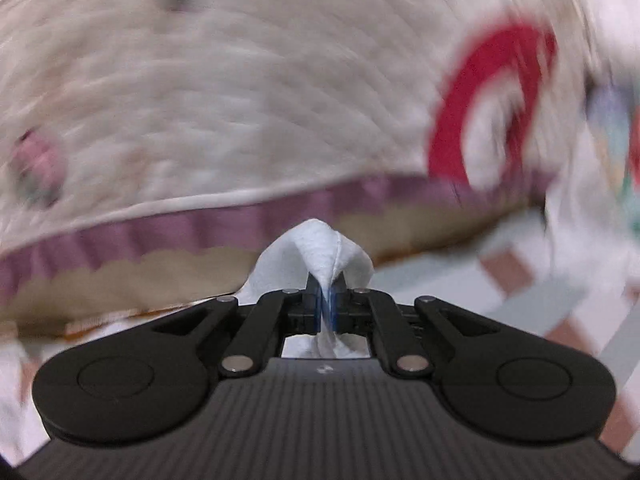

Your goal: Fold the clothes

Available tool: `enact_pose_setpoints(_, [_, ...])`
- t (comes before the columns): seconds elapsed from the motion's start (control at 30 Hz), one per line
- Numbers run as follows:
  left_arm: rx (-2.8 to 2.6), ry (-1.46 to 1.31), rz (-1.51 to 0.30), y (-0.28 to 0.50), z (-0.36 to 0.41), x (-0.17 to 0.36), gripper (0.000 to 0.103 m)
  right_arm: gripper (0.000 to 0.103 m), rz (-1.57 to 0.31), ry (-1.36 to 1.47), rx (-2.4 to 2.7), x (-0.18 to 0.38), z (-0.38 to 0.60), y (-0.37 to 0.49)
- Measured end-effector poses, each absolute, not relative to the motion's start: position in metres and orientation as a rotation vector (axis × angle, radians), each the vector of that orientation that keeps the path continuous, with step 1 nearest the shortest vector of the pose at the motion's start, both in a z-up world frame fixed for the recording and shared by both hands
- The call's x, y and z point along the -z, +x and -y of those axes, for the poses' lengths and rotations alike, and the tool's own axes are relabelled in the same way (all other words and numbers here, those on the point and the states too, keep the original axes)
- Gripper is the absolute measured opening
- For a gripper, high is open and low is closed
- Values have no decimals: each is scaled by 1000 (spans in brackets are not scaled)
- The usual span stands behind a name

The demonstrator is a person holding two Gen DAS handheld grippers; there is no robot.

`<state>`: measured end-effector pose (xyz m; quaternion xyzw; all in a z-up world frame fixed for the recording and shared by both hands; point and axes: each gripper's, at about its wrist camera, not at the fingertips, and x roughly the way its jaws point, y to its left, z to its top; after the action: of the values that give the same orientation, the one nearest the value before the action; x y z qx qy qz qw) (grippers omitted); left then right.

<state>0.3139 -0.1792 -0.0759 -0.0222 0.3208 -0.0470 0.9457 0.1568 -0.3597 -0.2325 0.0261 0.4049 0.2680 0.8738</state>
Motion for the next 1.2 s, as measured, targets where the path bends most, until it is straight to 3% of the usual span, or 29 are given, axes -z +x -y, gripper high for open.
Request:
enact_pose_setpoints(0.17, [-31,-227,-639,287,128,103,3,52,-877,38,-579,230,360,157])
enact_pose_setpoints(0.23, [-77,-273,-660,281,113,117,3,40,-889,10,-615,225,357,151])
enact_pose_setpoints(0.3, [-119,-350,-684,272,92,132,3,37,-882,-22,-682,218,352,142])
enact_pose_setpoints(0.63, [-174,-581,-758,238,30,178,5,39,-943,-83,-1006,218,328,121])
enact_pose_setpoints(0.97, [-325,-705,-608,194,-4,182,8,39,-965,-28,-997,217,338,128])
enact_pose_setpoints(1.0, [-290,-721,-626,196,-7,184,14,39,-949,-23,-975,218,336,128])
enact_pose_setpoints(1.13, [-156,-726,-693,213,1,193,51,42,-878,10,-911,221,329,131])
enact_pose_setpoints(1.2, [-115,-686,-722,226,11,196,49,44,-860,34,-876,223,327,134])
